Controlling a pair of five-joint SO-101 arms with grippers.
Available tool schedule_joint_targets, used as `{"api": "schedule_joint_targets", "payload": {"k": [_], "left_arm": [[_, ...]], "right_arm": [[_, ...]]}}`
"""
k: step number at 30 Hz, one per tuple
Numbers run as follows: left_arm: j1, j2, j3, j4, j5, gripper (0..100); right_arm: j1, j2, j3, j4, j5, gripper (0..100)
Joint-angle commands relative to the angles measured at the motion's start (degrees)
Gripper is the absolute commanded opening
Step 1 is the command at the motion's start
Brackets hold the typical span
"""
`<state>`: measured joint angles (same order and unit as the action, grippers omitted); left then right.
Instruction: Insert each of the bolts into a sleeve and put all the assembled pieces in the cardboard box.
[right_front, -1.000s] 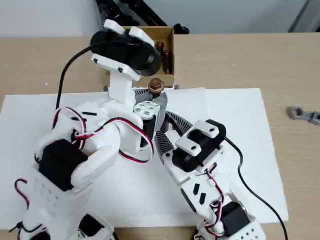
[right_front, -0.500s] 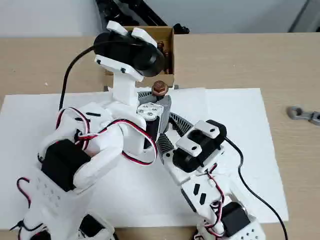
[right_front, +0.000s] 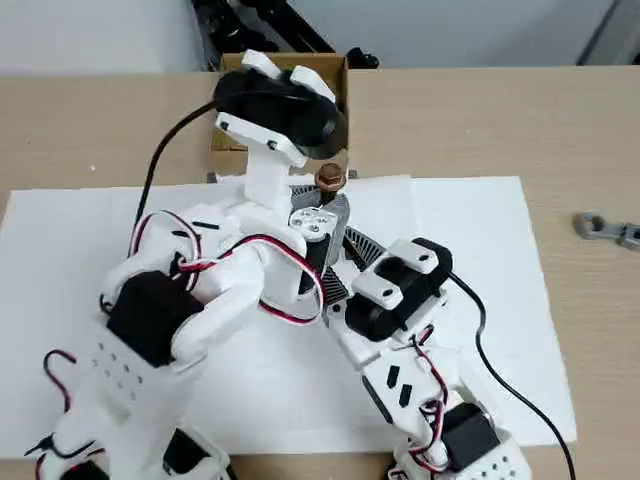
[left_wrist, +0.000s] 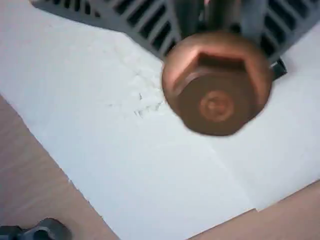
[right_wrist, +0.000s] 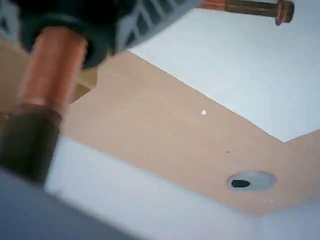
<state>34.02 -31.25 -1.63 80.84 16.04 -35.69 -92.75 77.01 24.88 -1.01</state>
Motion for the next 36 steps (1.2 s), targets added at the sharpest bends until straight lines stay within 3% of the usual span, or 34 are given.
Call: {"api": "schedule_joint_targets", "payload": {"k": [1,30,36], "left_arm": [[0.79,-0.53,-0.13,-1.49,-0.09,1],[1.14,-0.79,-0.31,-1.14,-0.44,1],[4.13,-4.75,0.48,-0.35,-5.36,1]], "right_arm": [[-0.22,-0.4,-0.79,-0.84,0.62,0.4],[-0.13,0.04,-0.79,-0.84,0.44,0.4],[-0.13,0.04,-0.7,-0.84,0.62,0.4]]}}
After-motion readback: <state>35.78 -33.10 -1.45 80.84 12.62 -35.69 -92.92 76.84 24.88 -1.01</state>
